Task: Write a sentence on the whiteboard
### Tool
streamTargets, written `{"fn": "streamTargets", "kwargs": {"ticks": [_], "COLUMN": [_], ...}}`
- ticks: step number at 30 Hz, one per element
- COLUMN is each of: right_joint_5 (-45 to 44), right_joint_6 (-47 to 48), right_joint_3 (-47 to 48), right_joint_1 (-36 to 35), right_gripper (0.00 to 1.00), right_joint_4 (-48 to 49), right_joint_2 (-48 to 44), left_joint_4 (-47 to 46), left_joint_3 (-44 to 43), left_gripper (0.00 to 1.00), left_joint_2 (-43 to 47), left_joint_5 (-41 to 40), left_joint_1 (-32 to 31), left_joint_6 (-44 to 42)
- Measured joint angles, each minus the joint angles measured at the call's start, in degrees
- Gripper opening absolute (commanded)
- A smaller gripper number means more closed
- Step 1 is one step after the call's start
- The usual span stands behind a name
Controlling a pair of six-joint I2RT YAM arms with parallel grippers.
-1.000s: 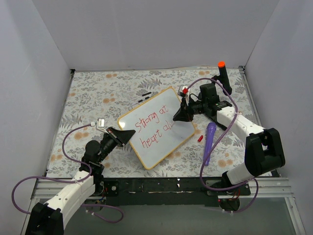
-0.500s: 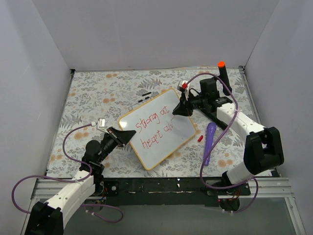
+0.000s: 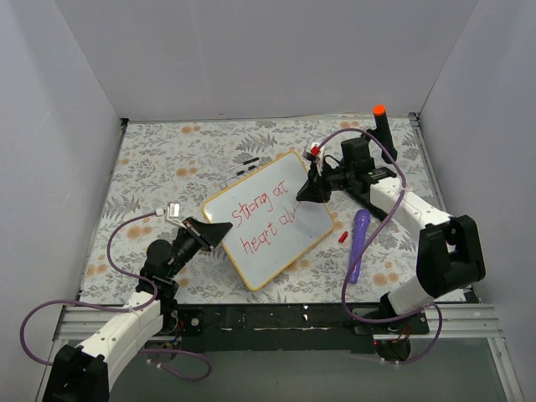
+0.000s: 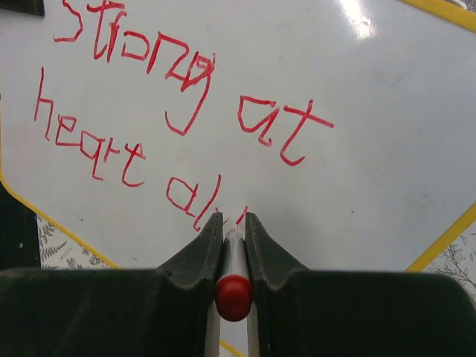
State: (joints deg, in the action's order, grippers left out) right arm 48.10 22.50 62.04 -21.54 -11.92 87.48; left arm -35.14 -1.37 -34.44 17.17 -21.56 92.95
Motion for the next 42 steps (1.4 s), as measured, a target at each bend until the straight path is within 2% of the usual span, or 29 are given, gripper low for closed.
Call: {"fn": "streamTargets", "kwargs": {"ticks": [18, 34, 42], "right_joint_5": [-0.1, -0.9, 2.4], "right_joint_6": [1.2, 0.0, 0.2], "right_joint_3": [-2.4, 3.2, 2.1], "right_joint_1": [0.0, 0.2, 0.2], "right_gripper": [0.01, 0.01, 0.01], "right_joint_4": [-1.8, -1.4, -1.8], "right_joint_2": [-0.1, 1.9, -2.5], "left_joint_4": [0.0, 0.0, -0.3], "left_joint_3": [0.0, 0.0, 0.0], "left_gripper": [0.00, 0.00, 0.00], "left_joint_2": [-0.3, -0.3, -0.5], "left_joint_5": [-0.3, -0.3, -0.2], "left_joint_1": [0.0, 0.0, 0.0], "left_joint_6": [-0.5, -0.3, -0.3]}}
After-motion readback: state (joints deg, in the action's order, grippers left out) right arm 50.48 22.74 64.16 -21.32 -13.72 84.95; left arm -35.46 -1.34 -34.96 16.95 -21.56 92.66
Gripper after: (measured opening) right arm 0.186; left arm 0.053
